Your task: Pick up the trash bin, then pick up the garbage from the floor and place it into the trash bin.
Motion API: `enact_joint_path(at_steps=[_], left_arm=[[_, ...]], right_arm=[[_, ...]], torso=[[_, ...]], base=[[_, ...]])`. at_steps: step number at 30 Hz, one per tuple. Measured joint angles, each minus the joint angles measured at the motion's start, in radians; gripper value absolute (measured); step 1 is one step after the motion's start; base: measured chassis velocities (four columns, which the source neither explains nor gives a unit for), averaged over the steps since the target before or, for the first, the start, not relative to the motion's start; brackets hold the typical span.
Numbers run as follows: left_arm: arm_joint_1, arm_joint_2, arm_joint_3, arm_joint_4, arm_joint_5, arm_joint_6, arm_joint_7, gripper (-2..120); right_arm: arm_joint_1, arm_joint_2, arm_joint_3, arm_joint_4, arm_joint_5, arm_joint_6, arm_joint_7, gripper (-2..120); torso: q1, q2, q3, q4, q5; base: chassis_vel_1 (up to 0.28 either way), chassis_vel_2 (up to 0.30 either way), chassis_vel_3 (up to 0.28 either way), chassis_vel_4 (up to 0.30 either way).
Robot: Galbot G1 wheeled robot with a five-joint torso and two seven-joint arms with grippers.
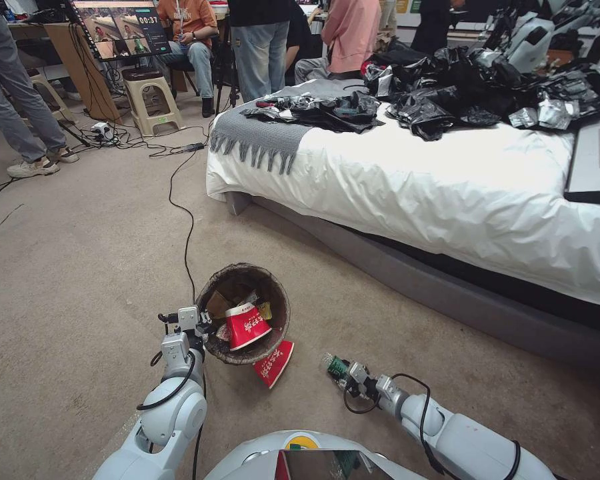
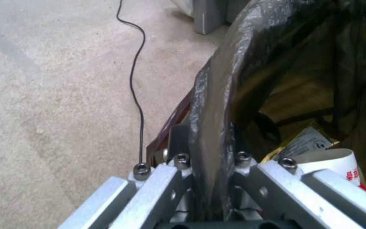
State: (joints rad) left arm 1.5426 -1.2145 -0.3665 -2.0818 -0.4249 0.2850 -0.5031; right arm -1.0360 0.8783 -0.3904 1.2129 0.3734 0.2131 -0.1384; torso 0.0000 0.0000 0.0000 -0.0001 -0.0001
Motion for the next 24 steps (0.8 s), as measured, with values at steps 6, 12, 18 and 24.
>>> enact_joint_path(at_steps=[6, 12, 18, 24], left_arm=[[-0.003, -0.001, 0.002, 0.000, 0.001, 0.000, 0.000, 0], [-0.005, -0.001, 0.005, 0.002, 0.001, 0.000, 0.000, 0], [-0.005, 0.001, 0.014, 0.006, 0.003, 0.000, 0.000, 0], [-0.003, 0.002, 0.017, 0.009, 0.006, 0.000, 0.000, 0]], right_arm=[[-0.002, -0.008, 0.007, 0.022, 0.000, -0.004, 0.012, 30], [-0.011, -0.024, 0.039, 0.074, 0.014, -0.009, 0.039, 30], [-0.041, -0.052, 0.144, 0.227, 0.067, -0.053, 0.162, 30], [-0.013, -0.049, 0.233, 0.420, 0.115, -0.065, 0.305, 30]], torso=[[0.000, 0.000, 0.000, 0.0003, 0.0005], [0.000, 0.000, 0.000, 0.0002, 0.0005], [0.000, 0.000, 0.000, -0.0001, 0.0001], [0.000, 0.000, 0.000, 0.0002, -0.0002]], base=[[0.000, 0.000, 0.000, 0.000], [0.000, 0.000, 0.000, 0.000], [0.000, 0.000, 0.000, 0.000], [0.000, 0.000, 0.000, 0.000]])
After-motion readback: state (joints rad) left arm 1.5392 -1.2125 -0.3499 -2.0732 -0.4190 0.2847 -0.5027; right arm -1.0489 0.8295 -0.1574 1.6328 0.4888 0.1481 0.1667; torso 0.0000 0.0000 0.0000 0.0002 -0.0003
